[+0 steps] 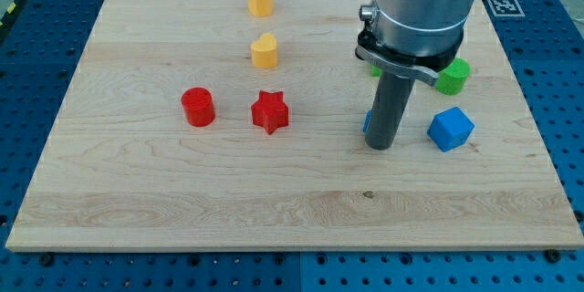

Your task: Put the blue cube on the right side of triangle

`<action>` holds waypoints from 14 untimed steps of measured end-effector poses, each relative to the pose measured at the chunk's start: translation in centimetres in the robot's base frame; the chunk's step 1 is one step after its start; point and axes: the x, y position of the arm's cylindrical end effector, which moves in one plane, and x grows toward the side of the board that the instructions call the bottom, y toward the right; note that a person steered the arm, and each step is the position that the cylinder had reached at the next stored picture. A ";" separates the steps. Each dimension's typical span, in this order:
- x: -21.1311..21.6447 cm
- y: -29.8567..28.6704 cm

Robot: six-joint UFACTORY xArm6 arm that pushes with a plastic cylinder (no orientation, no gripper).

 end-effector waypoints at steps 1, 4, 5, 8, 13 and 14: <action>0.0 0.2; -0.3 6.6; -1.9 6.6; -3.6 0.0; -6.4 9.1; -6.4 13.0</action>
